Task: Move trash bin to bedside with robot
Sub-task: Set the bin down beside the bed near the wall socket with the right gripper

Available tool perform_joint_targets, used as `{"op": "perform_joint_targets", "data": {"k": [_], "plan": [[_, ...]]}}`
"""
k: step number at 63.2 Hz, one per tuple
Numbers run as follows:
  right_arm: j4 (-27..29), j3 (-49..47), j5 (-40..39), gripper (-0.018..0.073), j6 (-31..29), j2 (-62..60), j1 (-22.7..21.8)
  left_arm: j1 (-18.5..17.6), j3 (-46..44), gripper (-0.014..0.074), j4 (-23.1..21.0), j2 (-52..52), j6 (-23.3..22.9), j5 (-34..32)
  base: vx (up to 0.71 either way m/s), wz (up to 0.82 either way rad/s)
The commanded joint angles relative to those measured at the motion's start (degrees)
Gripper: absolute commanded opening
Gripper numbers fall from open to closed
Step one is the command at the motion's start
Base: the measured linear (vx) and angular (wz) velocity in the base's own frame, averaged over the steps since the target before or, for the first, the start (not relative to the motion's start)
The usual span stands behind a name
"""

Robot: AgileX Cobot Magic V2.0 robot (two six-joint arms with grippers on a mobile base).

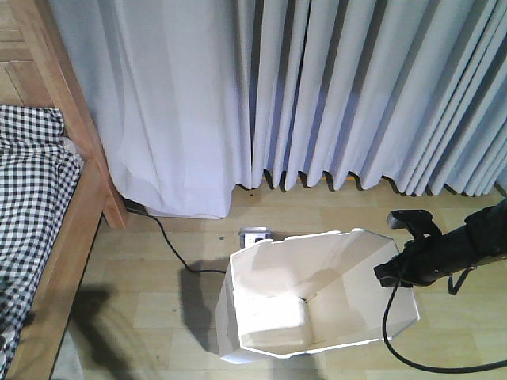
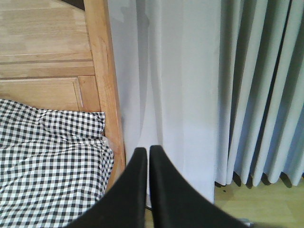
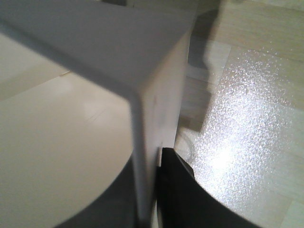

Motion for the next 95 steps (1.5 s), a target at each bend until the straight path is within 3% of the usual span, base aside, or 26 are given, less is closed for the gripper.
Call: {"op": "perform_joint_targets", "data": {"k": [1, 58, 65, 70, 85, 95], "plan": [[2.45, -0.62, 11.17, -0.0003, 0.44, -4.18, -0.33, 0.05, 1.08, -0.0006, -0.24, -0.80, 0.00, -4.09, 0.10, 0.01], [2.46, -0.51, 10.54, -0.0003, 0.26, -4.18, -0.33, 0.05, 1.08, -0.0006, -0.24, -0.80, 0.00, -4.09, 0.02, 0.01], [6.42, -0.65, 7.60, -0.0003, 0.58, -3.76, -0.33, 0.05, 1.08, -0.0006, -0.24, -0.80, 0.00, -4.09, 0.00, 0.00], [9.46, -1.65, 4.82, -0.0003, 1.98, -3.00, -0.33, 0.05, 1.08, -0.0006, -0.24, -0.80, 0.00, -4.09, 0.00, 0.00], [7.67, -8.70, 2.79, 0.0001, 5.79, 2.44, -0.26, 0.05, 1.08, -0.0006, -0.24, -0.80, 0.00, -4.09, 0.00, 0.00], [2.20, -16.45, 0.71, 0.0003, 12.34, 8.67, -0.26, 0.05, 1.08, -0.0006, -0.24, -0.80, 0.00, -4.09, 0.00, 0.00]]}}
